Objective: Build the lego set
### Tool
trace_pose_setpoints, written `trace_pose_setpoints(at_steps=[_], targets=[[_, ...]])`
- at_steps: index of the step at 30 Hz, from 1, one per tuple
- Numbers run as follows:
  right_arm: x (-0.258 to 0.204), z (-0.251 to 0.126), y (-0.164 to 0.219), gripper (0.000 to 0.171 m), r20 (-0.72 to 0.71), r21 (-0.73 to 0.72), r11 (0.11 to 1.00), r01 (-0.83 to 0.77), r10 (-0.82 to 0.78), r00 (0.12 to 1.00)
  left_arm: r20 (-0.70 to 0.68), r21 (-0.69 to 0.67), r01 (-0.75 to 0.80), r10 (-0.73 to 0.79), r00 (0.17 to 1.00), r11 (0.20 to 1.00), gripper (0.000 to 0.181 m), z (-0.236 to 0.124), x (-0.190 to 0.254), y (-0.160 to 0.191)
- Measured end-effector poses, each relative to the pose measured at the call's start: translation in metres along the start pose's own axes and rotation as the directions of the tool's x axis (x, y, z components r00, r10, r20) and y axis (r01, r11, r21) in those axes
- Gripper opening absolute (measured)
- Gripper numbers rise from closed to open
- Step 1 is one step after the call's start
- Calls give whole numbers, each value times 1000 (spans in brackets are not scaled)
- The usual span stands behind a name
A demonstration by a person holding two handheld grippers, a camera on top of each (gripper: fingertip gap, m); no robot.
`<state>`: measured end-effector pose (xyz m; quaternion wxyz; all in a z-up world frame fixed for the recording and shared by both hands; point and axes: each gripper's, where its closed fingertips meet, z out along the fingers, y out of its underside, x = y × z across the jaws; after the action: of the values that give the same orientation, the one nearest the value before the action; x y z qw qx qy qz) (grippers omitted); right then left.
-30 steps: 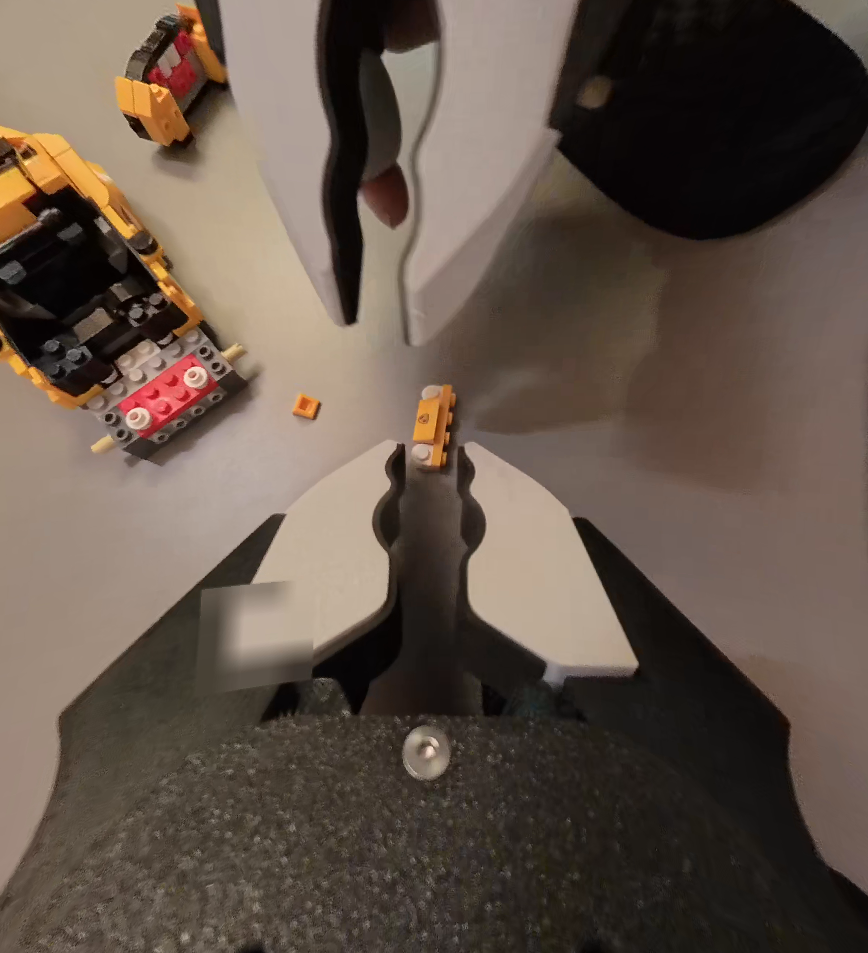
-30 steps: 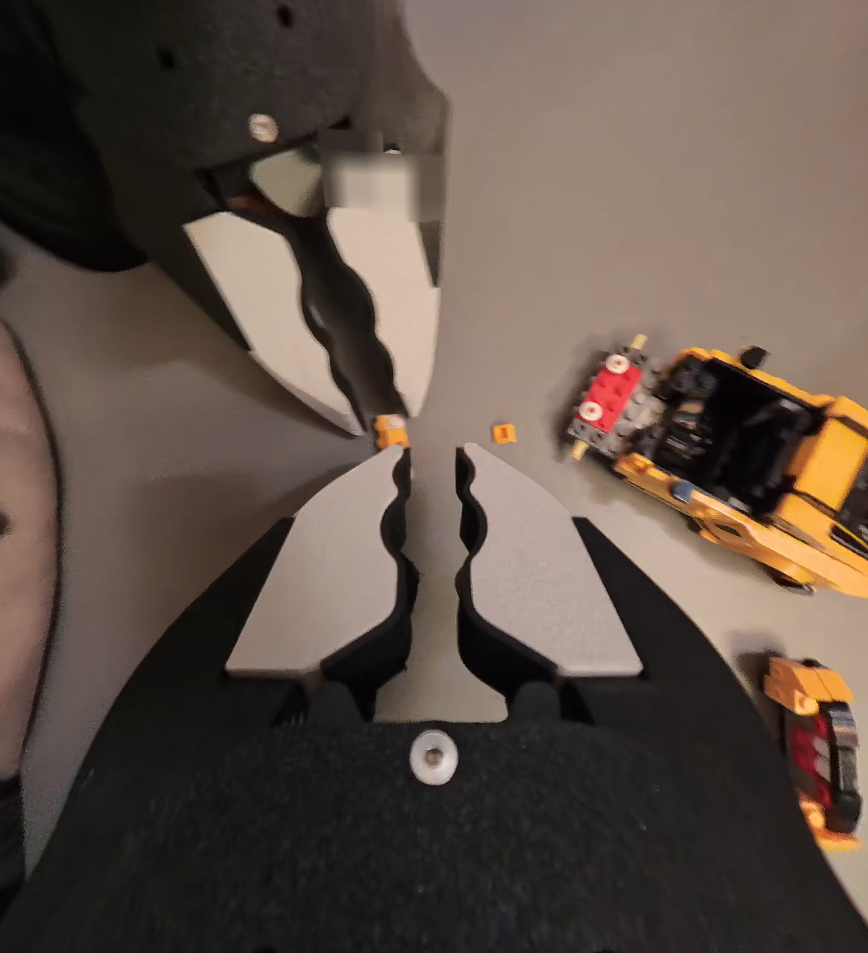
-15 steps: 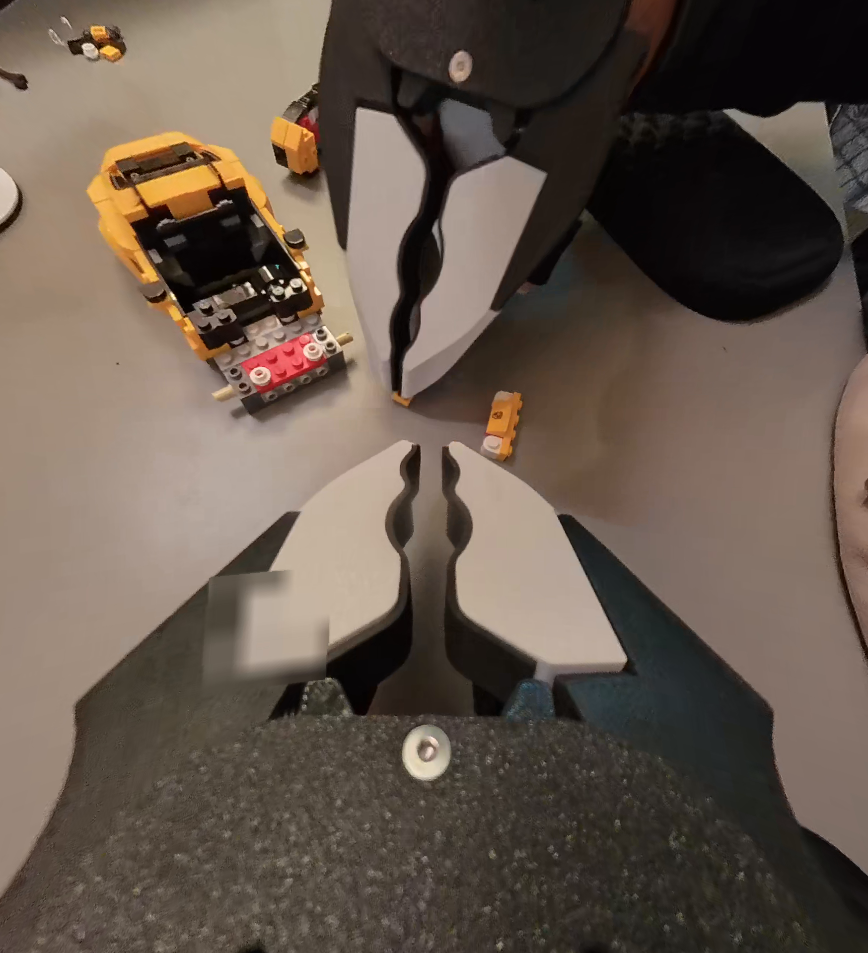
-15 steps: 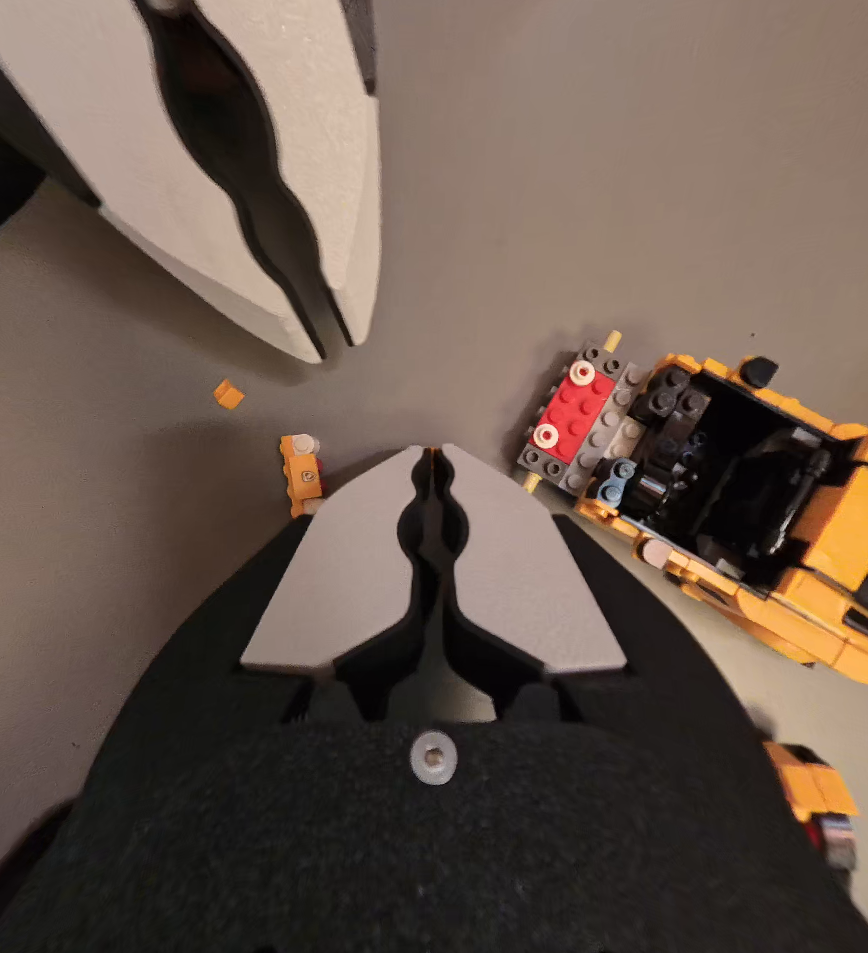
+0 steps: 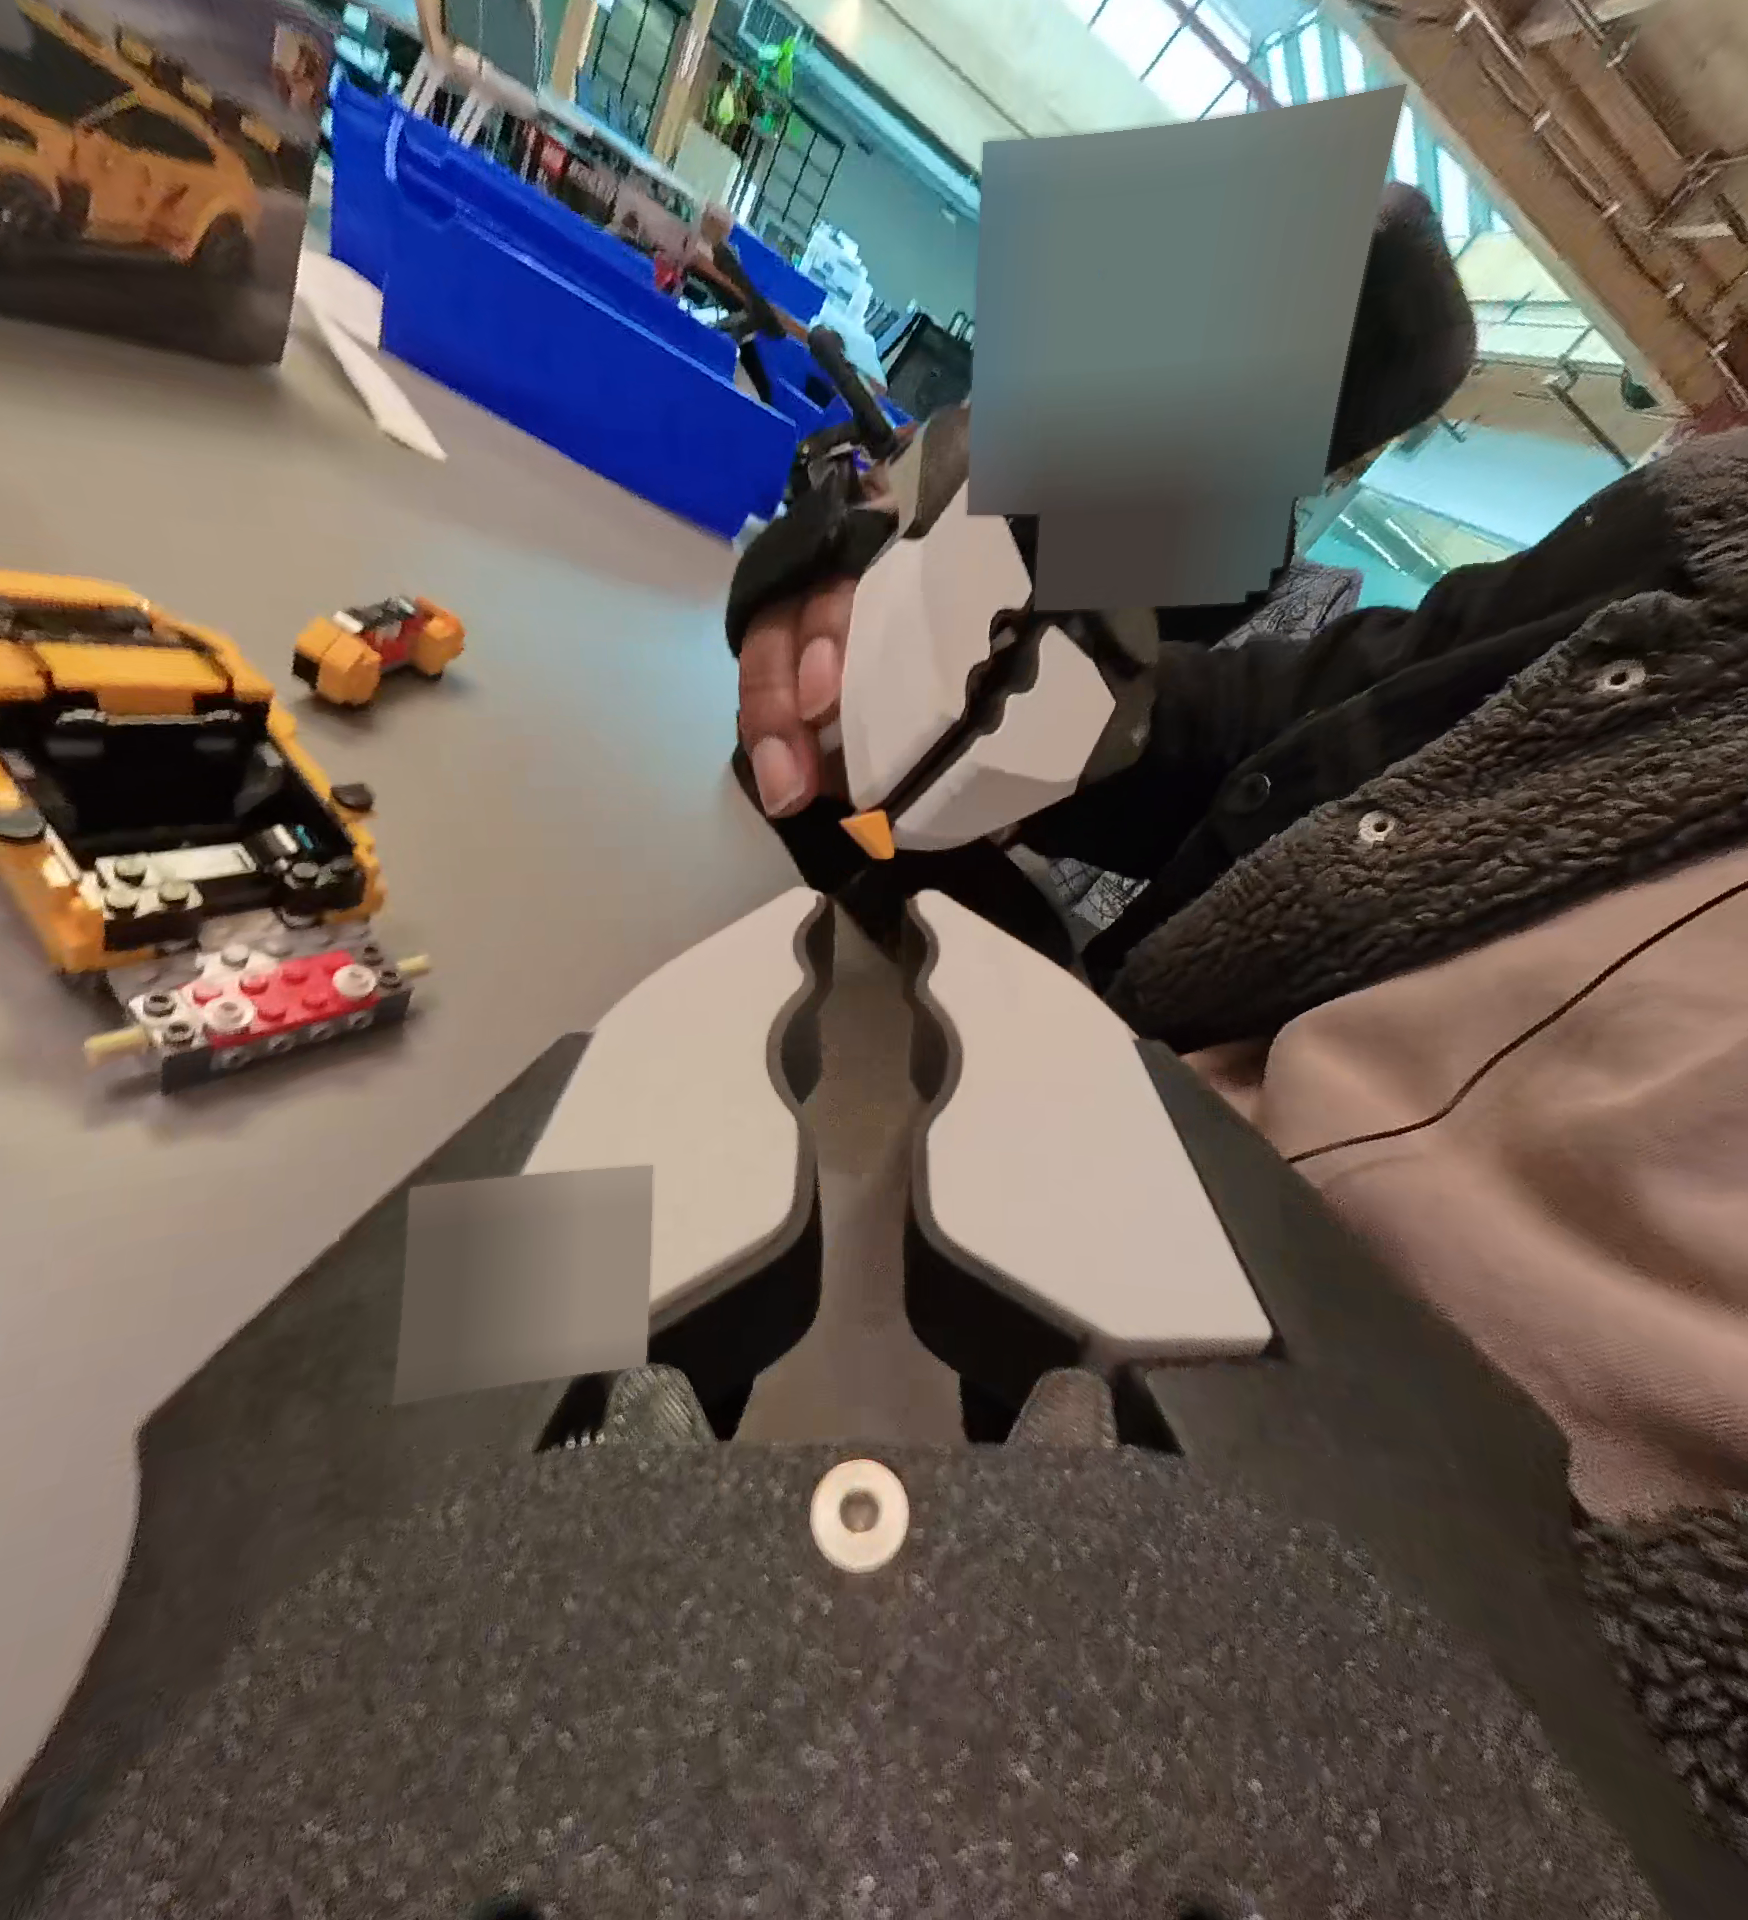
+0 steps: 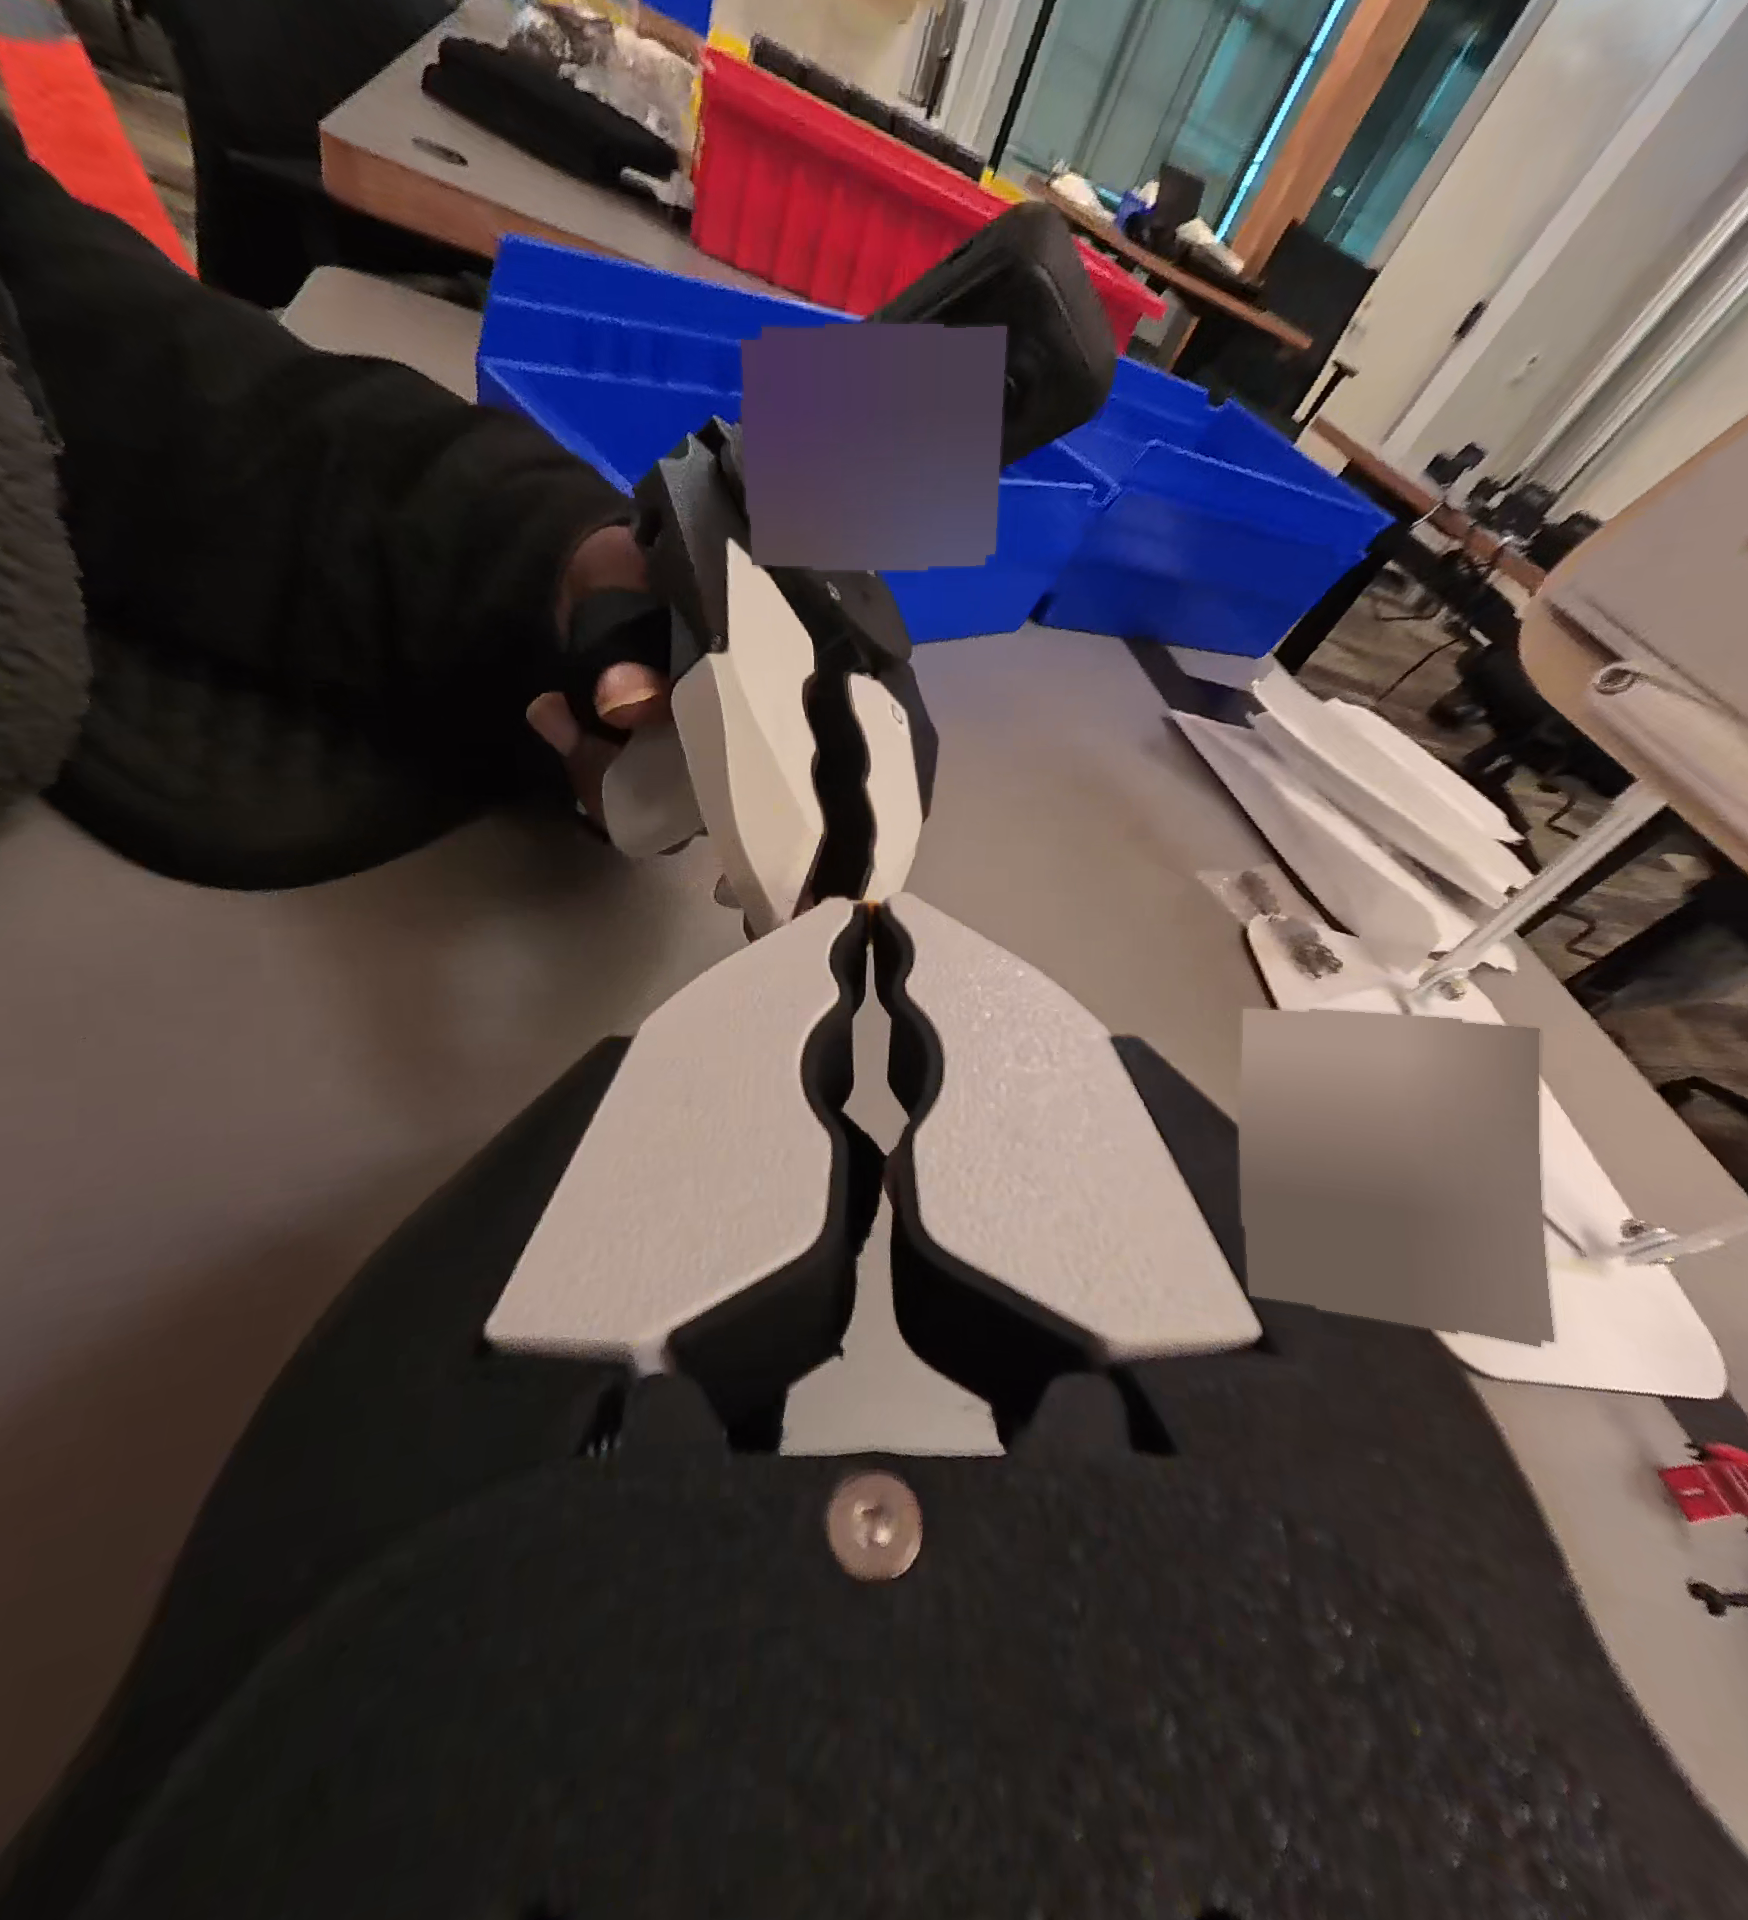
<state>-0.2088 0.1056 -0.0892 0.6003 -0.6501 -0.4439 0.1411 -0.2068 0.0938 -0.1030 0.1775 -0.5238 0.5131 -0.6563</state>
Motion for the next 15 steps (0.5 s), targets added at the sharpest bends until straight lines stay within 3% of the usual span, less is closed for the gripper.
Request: trace_pose_setpoints(at_steps=[5, 15], targets=[[-7, -1, -7, 1, -30, 51, 998, -27, 28, 999, 25, 19, -104, 104, 994, 994, 7, -1, 7, -6], [-12, -4, -8, 1, -40, 68, 997, -29, 32, 999, 9, 14, -147, 146, 989, 989, 6, 1, 14, -6]])
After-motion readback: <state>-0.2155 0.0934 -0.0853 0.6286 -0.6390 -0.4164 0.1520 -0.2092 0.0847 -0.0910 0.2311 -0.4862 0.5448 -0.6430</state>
